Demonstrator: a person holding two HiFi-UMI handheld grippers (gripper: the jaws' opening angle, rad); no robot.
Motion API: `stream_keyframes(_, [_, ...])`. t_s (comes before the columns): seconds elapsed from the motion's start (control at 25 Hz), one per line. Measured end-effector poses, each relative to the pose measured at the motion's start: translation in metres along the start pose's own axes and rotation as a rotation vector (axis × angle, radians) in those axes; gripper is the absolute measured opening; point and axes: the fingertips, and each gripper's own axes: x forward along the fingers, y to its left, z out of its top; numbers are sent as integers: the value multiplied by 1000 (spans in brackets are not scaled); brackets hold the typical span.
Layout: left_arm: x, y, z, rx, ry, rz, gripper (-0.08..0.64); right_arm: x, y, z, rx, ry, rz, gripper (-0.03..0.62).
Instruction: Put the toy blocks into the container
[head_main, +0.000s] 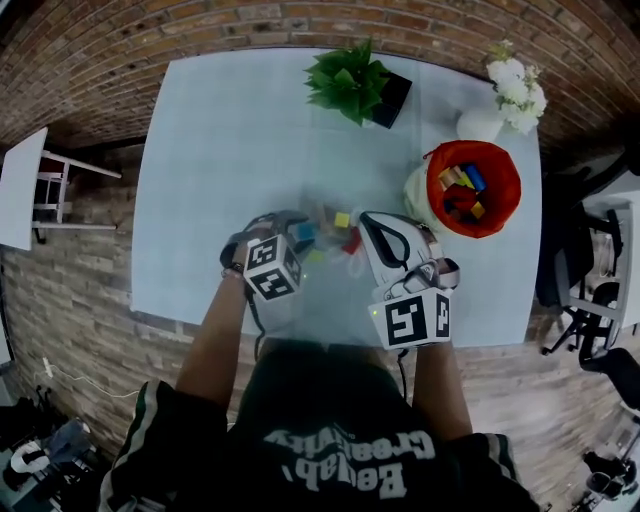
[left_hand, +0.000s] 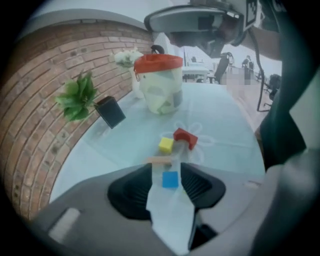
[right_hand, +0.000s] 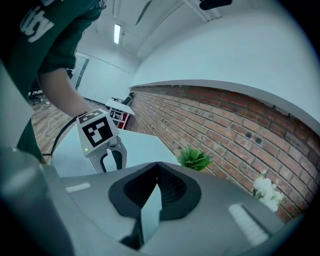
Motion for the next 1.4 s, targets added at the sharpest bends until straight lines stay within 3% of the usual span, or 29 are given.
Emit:
stream_keyframes(0.4, [50,-11,-31,-16,93,-111,193,-4,-2,-20,28,61,-29,6])
stream_keyframes(0.52, [57,-10,-36,-22,101,-113,150,-4,-1,-23,32,72,-34,6])
stream_keyframes(0.84, [54,-5,-34,-24,75,-100,149,0,1,-23,37,82,-44,6])
stream_keyframes(1.04, [24,10,-11,-71,-26,-23,149,1,3,-11,56,64,-45,6])
stream_keyframes(1.2, [-20,20,23,-111,-169,45,149,-2,2,5,62,37,-55,6])
stream_keyframes(1.4, [-83,31,60,-87,-300,178,149,-7,-2,27,59,5,-76,6])
